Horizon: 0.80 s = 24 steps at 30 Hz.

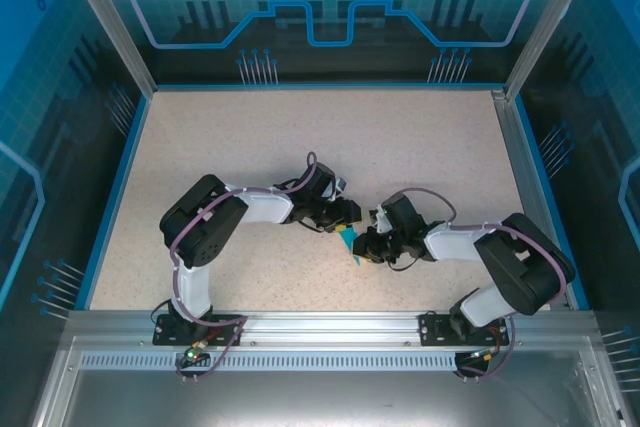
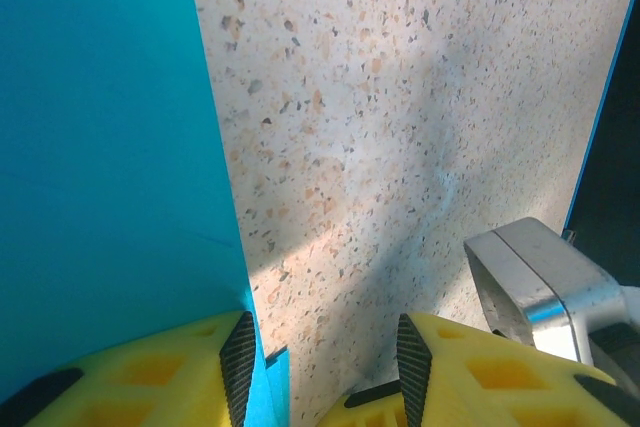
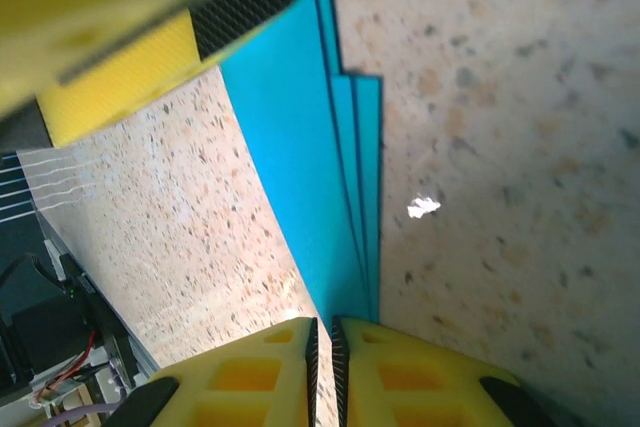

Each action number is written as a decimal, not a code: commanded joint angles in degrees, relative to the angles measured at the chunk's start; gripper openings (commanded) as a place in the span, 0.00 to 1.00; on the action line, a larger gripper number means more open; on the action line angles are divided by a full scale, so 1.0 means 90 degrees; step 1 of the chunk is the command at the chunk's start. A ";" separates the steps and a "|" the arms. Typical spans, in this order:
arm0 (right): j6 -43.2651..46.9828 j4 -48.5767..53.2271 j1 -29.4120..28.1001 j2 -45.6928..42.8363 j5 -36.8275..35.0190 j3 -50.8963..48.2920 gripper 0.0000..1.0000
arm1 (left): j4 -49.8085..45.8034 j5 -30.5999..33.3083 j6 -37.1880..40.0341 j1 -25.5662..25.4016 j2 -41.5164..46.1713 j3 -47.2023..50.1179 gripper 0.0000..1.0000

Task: Fold a paper plane with a square sheet of paper (pick it up from the middle)
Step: Fold the wing for the fifth time at the center of the table.

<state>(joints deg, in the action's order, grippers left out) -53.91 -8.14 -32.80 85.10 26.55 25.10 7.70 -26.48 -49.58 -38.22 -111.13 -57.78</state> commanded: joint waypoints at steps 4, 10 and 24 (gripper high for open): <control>0.0259 0.1180 0.0022 -0.0380 0.0083 -0.0517 0.17 | -0.0339 0.0265 0.0056 0.0028 -0.0318 -0.0074 0.46; 0.0377 0.1392 0.0024 -0.1005 0.0088 -0.0429 0.19 | -0.0273 0.0218 0.0040 0.0020 -0.0293 -0.0035 0.46; -0.0484 -0.0670 0.0031 -0.0260 -0.0240 0.0327 0.18 | -0.0292 0.0179 0.0040 -0.0003 -0.0289 -0.0094 0.46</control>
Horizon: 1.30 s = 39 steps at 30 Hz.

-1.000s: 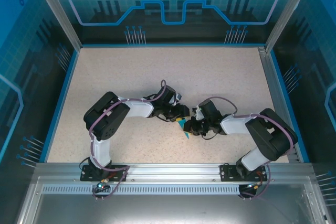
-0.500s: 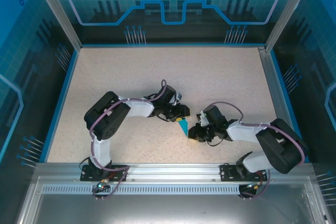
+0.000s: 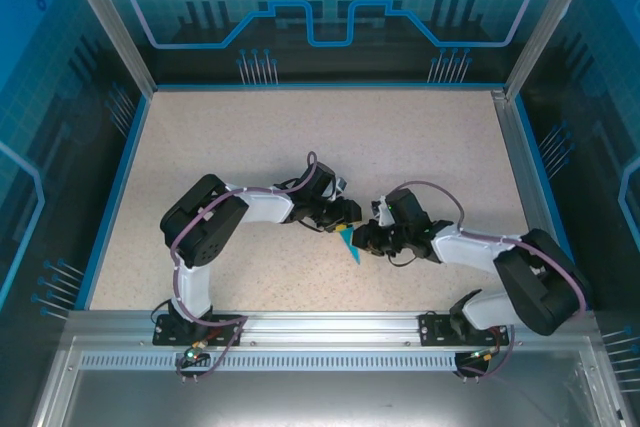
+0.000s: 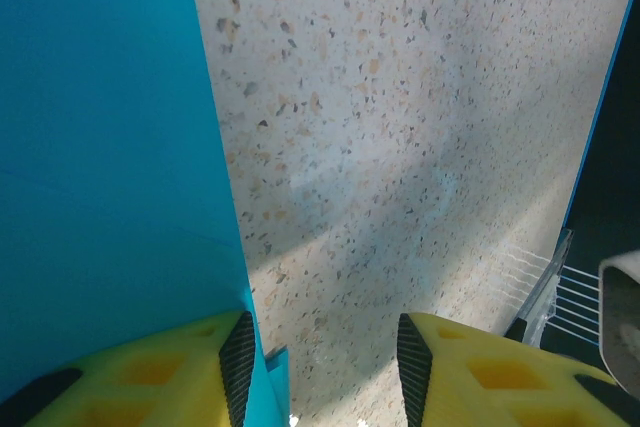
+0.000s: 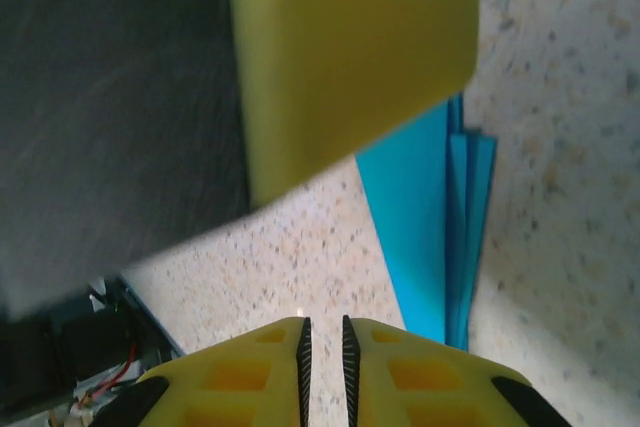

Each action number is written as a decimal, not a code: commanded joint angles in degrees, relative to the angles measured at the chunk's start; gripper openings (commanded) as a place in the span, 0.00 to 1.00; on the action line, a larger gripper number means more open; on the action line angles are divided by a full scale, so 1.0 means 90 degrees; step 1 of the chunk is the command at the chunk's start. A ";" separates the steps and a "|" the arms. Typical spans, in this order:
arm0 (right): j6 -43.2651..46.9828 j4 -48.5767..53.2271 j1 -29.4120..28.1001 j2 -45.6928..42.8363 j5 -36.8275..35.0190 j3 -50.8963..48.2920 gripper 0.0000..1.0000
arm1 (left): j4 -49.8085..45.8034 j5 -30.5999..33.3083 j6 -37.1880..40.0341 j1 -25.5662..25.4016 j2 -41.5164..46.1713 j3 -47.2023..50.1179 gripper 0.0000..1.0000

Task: Fold a paper plane with a square sheet of paper (pick it up from the middle)
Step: Fold the wing for the fifth time at the center of the table.

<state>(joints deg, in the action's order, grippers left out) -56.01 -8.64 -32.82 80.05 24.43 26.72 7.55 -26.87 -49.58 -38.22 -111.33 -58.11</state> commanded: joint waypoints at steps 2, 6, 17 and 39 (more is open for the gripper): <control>-0.0193 -0.0590 0.0033 0.0491 0.0055 0.0266 0.18 | -0.0273 0.0219 0.0031 -0.0016 -0.0266 -0.0057 0.46; -0.0200 -0.0721 0.0033 0.0880 0.0167 0.0287 0.18 | -0.0277 0.0193 0.0043 -0.0013 -0.0255 -0.0058 0.46; 0.0354 0.0477 0.0055 0.1320 -0.0216 -0.0125 0.14 | -0.0535 0.0092 0.0367 -0.0021 -0.0022 -0.0287 0.50; 0.0325 0.0599 0.0082 0.1566 -0.0226 0.0010 0.12 | 0.0003 0.0270 0.0446 0.0307 0.0794 0.0313 0.39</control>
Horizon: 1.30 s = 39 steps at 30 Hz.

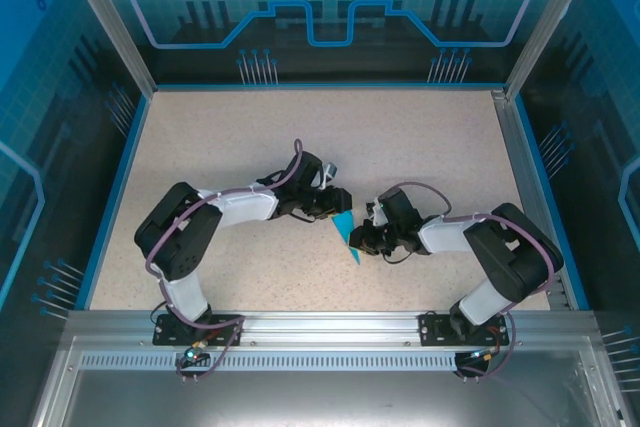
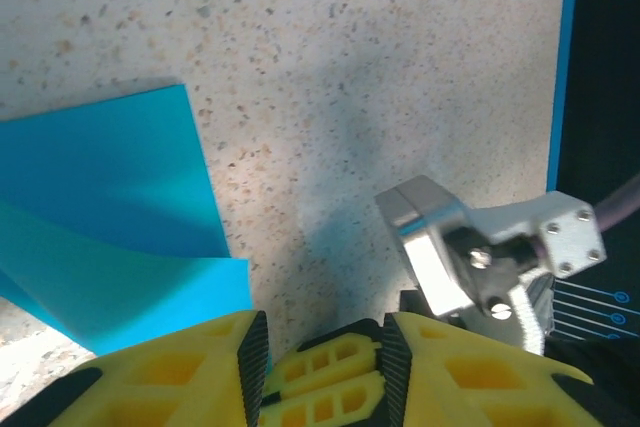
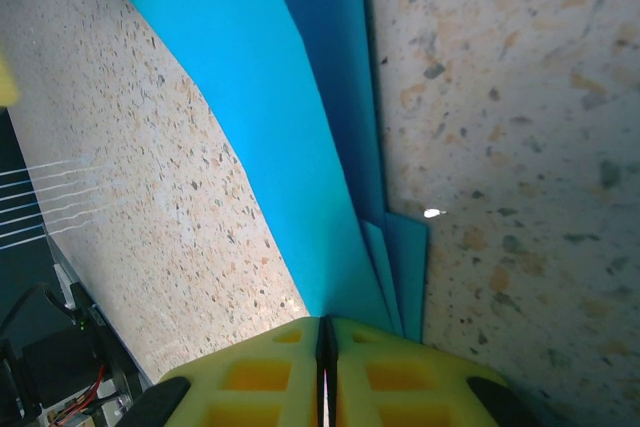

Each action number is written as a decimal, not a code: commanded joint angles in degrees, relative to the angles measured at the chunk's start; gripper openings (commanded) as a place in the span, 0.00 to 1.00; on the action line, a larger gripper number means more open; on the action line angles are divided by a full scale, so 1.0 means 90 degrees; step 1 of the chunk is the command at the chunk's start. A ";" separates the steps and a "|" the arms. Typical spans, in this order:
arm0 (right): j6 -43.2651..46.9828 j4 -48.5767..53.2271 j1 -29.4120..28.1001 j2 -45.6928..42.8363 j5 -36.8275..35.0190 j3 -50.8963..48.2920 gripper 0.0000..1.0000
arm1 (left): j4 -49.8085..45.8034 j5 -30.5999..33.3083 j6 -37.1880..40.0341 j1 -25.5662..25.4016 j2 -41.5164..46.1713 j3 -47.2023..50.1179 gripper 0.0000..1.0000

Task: Fold a paper plane with a square sheet of paper (pick it up from the middle)
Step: Fold the wing for the fifth time at the center of the table.

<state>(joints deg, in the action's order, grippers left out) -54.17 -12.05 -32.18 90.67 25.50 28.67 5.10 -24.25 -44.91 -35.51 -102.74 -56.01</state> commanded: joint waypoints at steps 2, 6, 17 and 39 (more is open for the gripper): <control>0.0122 0.0976 0.0012 0.0385 -0.0347 -0.0217 0.12 | 0.0387 -0.0081 -0.0105 0.0008 -0.0294 0.0051 0.39; 0.0102 0.0963 0.0009 0.0384 -0.0352 -0.0254 0.12 | 0.0489 -0.0125 -0.0175 0.0009 -0.0498 0.0010 0.39; 0.0064 0.0920 0.0012 0.0472 -0.0362 -0.0244 0.11 | 0.1218 -0.0166 -0.0294 -0.0028 0.0045 0.0784 0.44; 0.0135 0.0978 0.0006 0.0433 -0.0285 -0.0362 0.11 | 0.0881 0.0288 0.0129 0.0067 -0.0842 0.0335 0.42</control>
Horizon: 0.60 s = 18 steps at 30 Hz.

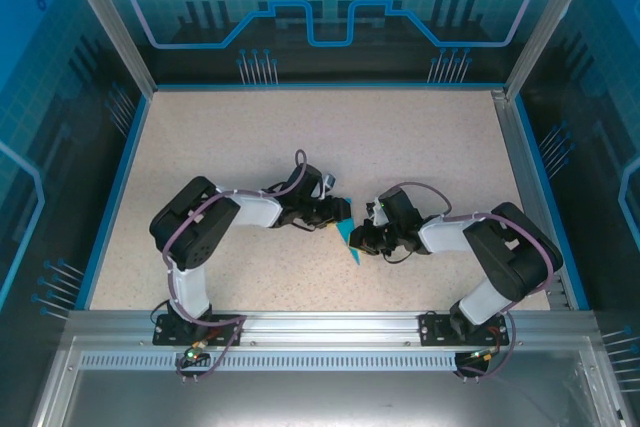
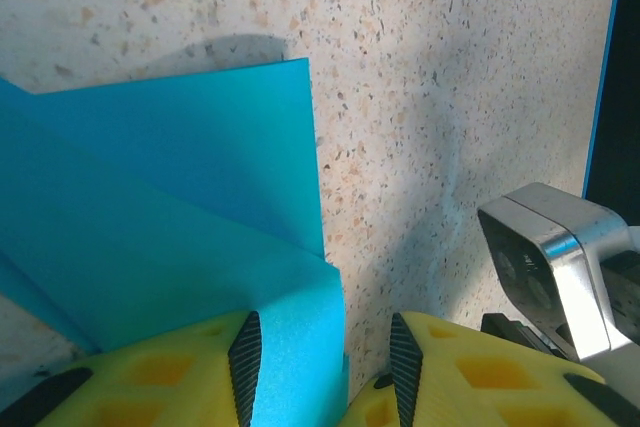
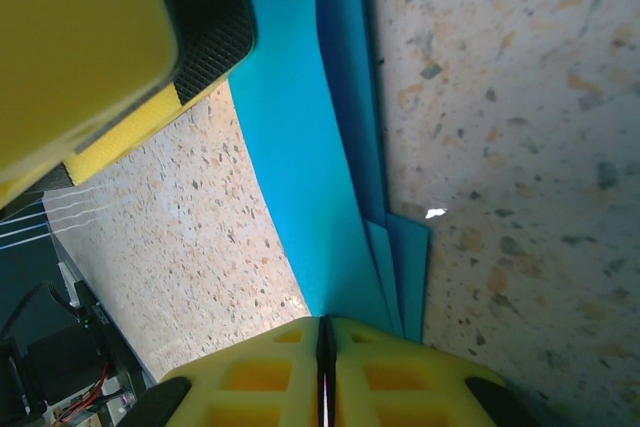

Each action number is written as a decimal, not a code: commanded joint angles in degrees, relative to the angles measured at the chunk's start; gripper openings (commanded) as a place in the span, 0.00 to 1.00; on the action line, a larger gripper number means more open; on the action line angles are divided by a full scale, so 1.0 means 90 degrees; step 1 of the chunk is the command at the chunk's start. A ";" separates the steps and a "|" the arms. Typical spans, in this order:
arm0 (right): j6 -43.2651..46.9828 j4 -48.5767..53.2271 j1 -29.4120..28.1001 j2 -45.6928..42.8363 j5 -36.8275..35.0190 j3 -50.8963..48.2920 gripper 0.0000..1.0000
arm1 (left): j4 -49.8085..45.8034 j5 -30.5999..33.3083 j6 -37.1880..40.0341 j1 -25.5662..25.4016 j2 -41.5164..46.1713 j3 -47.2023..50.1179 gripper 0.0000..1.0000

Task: Fold a paper plane with a square sheet of paper (pick it up from the middle)
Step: Fold the wing for the fifth time at the center of the table.

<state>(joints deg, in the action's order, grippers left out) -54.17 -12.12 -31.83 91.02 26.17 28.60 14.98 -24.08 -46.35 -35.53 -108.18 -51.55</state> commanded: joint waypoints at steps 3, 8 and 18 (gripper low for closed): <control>0.0193 0.1095 -0.0032 0.0387 -0.0407 -0.0384 0.10 | -0.0339 0.0258 0.0343 0.0200 -0.0186 -0.0166 0.43; 0.0281 0.1158 -0.0027 0.0429 -0.0392 -0.0391 0.09 | -0.0677 0.0200 0.0592 0.0399 -0.0138 -0.0351 0.43; 0.0372 0.1176 -0.0008 0.0445 -0.0311 -0.0424 0.09 | -0.1024 0.0090 0.0863 0.0855 -0.0356 -0.0809 0.44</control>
<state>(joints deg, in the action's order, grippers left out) -52.58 -12.10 -31.81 91.13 26.39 28.47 7.97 -23.86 -40.47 -29.23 -109.62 -57.43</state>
